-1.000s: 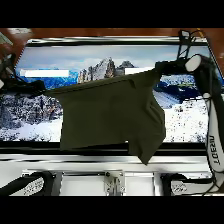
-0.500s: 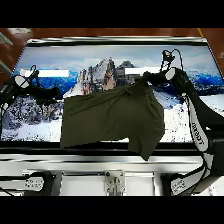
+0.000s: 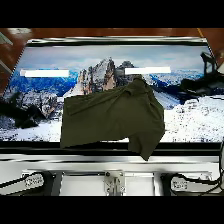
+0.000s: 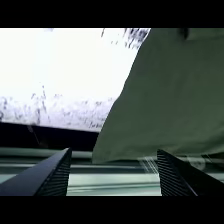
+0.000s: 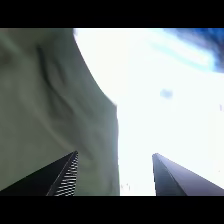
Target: Fold the shirts.
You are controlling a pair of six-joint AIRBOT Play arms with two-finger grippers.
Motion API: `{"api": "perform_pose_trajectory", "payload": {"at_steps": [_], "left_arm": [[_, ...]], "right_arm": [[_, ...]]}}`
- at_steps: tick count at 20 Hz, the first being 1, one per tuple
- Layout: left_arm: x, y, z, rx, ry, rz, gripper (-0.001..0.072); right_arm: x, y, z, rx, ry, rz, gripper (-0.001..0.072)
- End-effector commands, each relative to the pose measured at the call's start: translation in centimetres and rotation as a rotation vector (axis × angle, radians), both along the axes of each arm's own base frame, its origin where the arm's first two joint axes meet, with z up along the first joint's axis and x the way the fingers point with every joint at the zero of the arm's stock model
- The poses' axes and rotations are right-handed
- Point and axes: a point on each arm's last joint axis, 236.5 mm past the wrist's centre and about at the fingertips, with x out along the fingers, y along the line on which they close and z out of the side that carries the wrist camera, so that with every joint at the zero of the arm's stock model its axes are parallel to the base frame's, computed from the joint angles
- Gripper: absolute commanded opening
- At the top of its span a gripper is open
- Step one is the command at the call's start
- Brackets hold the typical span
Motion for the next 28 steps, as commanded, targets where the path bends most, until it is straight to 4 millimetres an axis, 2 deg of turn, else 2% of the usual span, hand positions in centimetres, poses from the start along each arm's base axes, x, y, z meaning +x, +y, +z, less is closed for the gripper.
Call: {"api": "perform_pose_trajectory", "payload": {"at_steps": [1, 2, 4, 7, 11, 15, 17, 19, 20, 21, 22, 23, 25, 28], "left_arm": [[-5.9, -3.3, -3.6, -0.206, 0.043, 0.085, 0.0646], [-6.7, -4.1, -4.6, -0.246, 0.045, 0.104, 0.0646], [-7.6, -4.6, -6.7, -0.232, 0.052, 0.134, 0.0645], [-7.6, -4.5, -8.2, -0.215, 0.057, 0.164, 0.0644], [-8.0, -6.1, -9.2, -0.235, 0.09, 0.097, 0.0643], [-6.9, -8.6, -9.9, -0.266, 0.081, 0.069, 0.0641], [-6.8, -9.7, -10.5, -0.272, 0.095, 0.051, 0.0617], [-6.3, -10.3, -10.7, -0.277, 0.095, 0.049, 0.044], [-5.6, -10.7, -10.6, -0.287, 0.078, 0.066, 0.0329], [-4.9, -11.0, -10.2, -0.304, 0.064, 0.079, 0.0172], [-4.5, -11.2, -9.7, -0.321, 0.048, 0.075, 0.0063], [-4.2, -11.3, -9.2, -0.333, 0.033, 0.054, 0.0038], [-3.8, -11.4, -8.3, -0.343, 0.008, 0.024, 0.0038], [-3.1, -11.0, -7.2, -0.323, -0.055, 0.004, 0.0038]], "right_arm": [[-8.7, -2.3, -2.4, 0.16, 0.274, -0.085, 0.0586], [-9.8, -2.2, -3.3, 0.197, 0.309, -0.101, 0.0586], [-11.0, -1.7, -5.0, 0.222, 0.35, -0.112, 0.0586], [-10.0, -0.9, -6.5, 0.258, 0.307, -0.141, 0.0586], [-8.5, -1.2, -7.0, 0.257, 0.246, -0.169, 0.0586], [-8.2, -1.3, -7.0, 0.251, 0.236, -0.172, 0.0586], [-8.2, -1.3, -7.0, 0.251, 0.236, -0.172, 0.0586], [-8.5, -1.3, -7.1, 0.252, 0.25, -0.166, 0.0587], [-8.9, -1.0, -7.4, 0.26, 0.265, -0.16, 0.0586], [-9.5, -0.6, -7.9, 0.273, 0.281, -0.152, 0.0587], [-10.4, 0.1, -8.8, 0.291, 0.307, -0.14, 0.0586], [-11.3, 0.6, -9.7, 0.303, 0.335, -0.135, 0.0587], [-12.8, 1.4, -11.8, 0.323, 0.367, -0.151, 0.0587], [-12.9, 3.2, -14.0, 0.387, 0.334, -0.199, 0.0586]]}}
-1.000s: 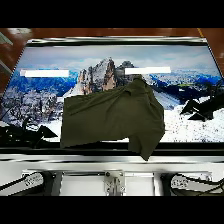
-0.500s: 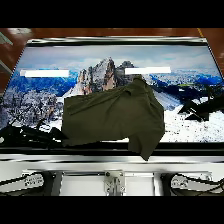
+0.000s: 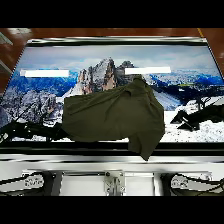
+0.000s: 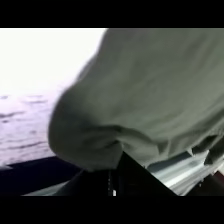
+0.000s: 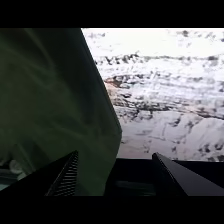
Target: Fold the shirts.
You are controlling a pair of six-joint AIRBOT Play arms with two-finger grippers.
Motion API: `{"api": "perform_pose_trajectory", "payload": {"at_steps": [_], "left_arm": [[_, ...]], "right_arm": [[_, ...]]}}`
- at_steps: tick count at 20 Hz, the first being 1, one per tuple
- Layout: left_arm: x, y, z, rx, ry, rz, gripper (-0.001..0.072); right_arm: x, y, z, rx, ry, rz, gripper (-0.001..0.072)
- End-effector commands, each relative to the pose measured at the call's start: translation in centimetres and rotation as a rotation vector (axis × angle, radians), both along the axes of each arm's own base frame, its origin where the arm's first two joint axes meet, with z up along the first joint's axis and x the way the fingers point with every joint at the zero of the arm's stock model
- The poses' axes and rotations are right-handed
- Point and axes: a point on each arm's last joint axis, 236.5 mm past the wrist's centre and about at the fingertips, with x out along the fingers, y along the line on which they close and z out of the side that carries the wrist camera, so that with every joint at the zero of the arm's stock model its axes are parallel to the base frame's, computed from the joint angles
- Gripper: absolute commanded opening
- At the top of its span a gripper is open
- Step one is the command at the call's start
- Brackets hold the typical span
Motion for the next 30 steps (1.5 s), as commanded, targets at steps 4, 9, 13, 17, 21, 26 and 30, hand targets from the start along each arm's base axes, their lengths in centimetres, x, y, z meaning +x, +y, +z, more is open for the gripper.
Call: {"api": "perform_pose_trajectory", "payload": {"at_steps": [4, 9, 13, 17, 21, 26, 30], "left_arm": [[1.3, 0.2, 2.4, 0.015, -0.11, -0.011, 0.0037], [2.4, 0.6, 4.0, 0.046, -0.179, -0.012, 0.0037], [8.8, 3.3, 13.0, 0.184, -0.491, -0.046, 0.0035], [14.5, 4.8, 38.8, 0.428, -1.174, -0.003, 0.0036], [4.9, 2.1, 65.6, 0.605, -1.856, 0.114, 0.0036], [-4.7, 1.0, 69.7, 0.75, -1.918, 0.172, 0.0036], [-7.4, 2.4, 65.9, 0.898, -1.763, 0.147, 0.0037]], "right_arm": [[-1.5, 3.8, -4.7, 0.095, 0.041, -0.013, 0.0586], [-0.2, 6.1, -6.1, 0.073, 0.02, 0.068, 0.0101], [7.1, 5.1, 2.6, 0.036, -0.304, 0.152, 0.0067], [14.5, 4.8, 30.5, -0.186, -1.082, 0.202, 0.0067], [4.5, 4.0, 59.8, -0.647, -1.78, 0.066, 0.0067], [-10.0, 5.5, 68.2, -0.852, -1.951, -0.078, 0.0067], [-14.4, 4.9, 65.0, -0.968, -1.799, -0.06, 0.0068]]}}
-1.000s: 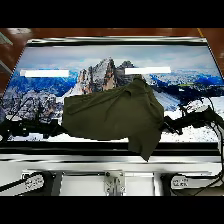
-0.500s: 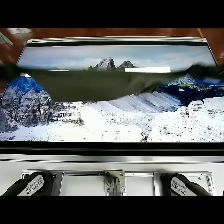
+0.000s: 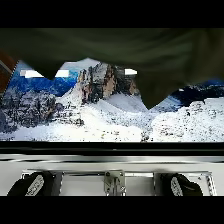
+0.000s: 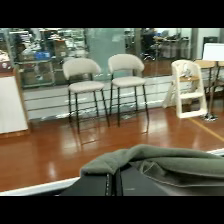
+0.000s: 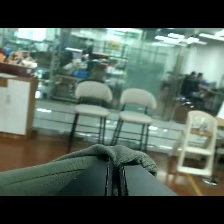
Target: Fold the shirts.
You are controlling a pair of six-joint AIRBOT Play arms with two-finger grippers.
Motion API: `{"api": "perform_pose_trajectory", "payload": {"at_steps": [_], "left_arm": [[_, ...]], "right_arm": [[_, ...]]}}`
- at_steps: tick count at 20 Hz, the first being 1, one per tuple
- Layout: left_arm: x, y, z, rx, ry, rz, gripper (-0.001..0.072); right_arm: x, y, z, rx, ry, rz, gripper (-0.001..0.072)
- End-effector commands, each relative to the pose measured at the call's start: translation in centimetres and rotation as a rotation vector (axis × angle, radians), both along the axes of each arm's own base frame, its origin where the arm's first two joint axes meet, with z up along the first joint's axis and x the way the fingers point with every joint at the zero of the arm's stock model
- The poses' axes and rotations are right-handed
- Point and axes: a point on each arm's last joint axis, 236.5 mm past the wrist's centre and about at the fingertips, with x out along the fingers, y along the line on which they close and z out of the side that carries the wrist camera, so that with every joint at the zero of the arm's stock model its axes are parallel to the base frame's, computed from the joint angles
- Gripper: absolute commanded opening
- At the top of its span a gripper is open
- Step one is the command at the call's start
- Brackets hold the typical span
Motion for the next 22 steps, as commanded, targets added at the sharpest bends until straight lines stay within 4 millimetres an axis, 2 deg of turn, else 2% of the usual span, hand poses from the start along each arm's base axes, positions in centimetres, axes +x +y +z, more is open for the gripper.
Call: {"api": "perform_pose_trajectory", "payload": {"at_steps": [1, 3, 6, 7, 10, 12, 15, 16, 17, 18, 20, 22], "left_arm": [[-3.0, 1.3, -2.6, 0.042, 0.086, 0.115, 0.0036], [-2.8, 1.3, -4.7, 0.056, 0.168, 0.11, 0.0036], [-1.3, 1.8, -9.0, 0.06, 0.335, 0.098, 0.0037], [-0.6, 2.0, -10.3, 0.052, 0.377, 0.094, 0.0037], [2.3, 3.5, -15.1, 0.018, 0.526, 0.107, 0.0037], [4.5, 5.5, -20.7, -0.005, 0.685, 0.146, 0.0037], [7.7, 6.8, -32.2, -0.079, 0.993, 0.129, 0.0037], [8.8, 7.1, -35.6, -0.107, 1.064, 0.124, 0.0037], [10.4, 7.4, -38.8, -0.137, 1.117, 0.122, 0.0037], [12.3, 7.6, -41.2, -0.162, 1.146, 0.122, 0.0037], [16.9, 8.0, -44.7, -0.195, 1.169, 0.122, 0.0038], [21.7, 8.3, -47.4, -0.222, 1.165, 0.124, 0.0038]], "right_arm": [[-4.7, -0.7, -1.7, -0.012, 0.061, -0.109, 0.0068], [-4.4, -1.2, -3.7, 0.005, 0.146, -0.122, 0.0067], [-2.1, -2.5, -8.3, 0.035, 0.356, -0.143, 0.0068], [-1.2, -3.1, -10.3, 0.054, 0.444, -0.152, 0.0068], [2.4, -4.5, -18.1, 0.113, 0.802, -0.135, 0.0067], [4.9, -5.4, -24.1, 0.205, 1.059, -0.119, 0.0067], [8.7, -4.9, -34.9, 0.301, 1.398, -0.059, 0.0067], [10.4, -4.4, -38.3, 0.298, 1.454, -0.043, 0.0067], [13.1, -3.8, -41.3, 0.288, 1.46, -0.023, 0.0067], [16.8, -2.9, -43.8, 0.281, 1.422, -0.001, 0.0067], [24.4, -1.2, -46.8, 0.287, 1.29, 0.018, 0.0067], [30.9, 0.2, -48.3, 0.335, 1.126, 0.02, 0.0067]]}}
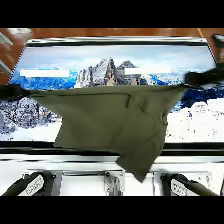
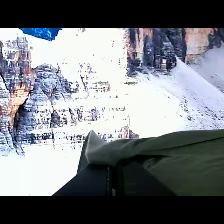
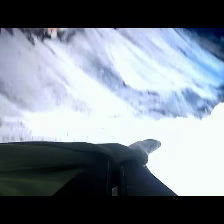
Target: Fold the shirts.
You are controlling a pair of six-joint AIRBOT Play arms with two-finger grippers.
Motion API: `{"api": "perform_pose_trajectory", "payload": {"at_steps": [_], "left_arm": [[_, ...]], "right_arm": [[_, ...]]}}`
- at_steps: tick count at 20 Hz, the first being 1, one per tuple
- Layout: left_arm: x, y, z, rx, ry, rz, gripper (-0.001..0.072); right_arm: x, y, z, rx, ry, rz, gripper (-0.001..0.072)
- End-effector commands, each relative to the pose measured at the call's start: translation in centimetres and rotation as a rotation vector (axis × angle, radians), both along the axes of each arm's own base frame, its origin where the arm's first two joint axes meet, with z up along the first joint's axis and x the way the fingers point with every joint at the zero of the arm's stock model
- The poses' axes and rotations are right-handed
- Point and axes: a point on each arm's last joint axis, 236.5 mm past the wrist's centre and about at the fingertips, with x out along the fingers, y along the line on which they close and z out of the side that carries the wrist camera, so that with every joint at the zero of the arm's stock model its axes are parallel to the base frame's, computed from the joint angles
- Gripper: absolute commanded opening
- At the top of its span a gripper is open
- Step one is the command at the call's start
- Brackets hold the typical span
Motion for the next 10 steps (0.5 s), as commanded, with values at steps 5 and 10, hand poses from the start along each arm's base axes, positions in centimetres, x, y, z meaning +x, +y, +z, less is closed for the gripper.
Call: {"api": "perform_pose_trajectory", "payload": {"at_steps": [5, 10], "left_arm": [[15.2, 0.3, -10.5, -0.077, -0.03, 0.009, 0.0038], [19.8, 0.0, -15.3, -0.144, -0.045, 0.047, 0.0038]], "right_arm": [[16.5, 4.1, -8.2, 0.103, -0.366, -0.134, 0.0068], [17.4, 4.6, -15.2, 0.102, -0.276, -0.141, 0.0068]]}}
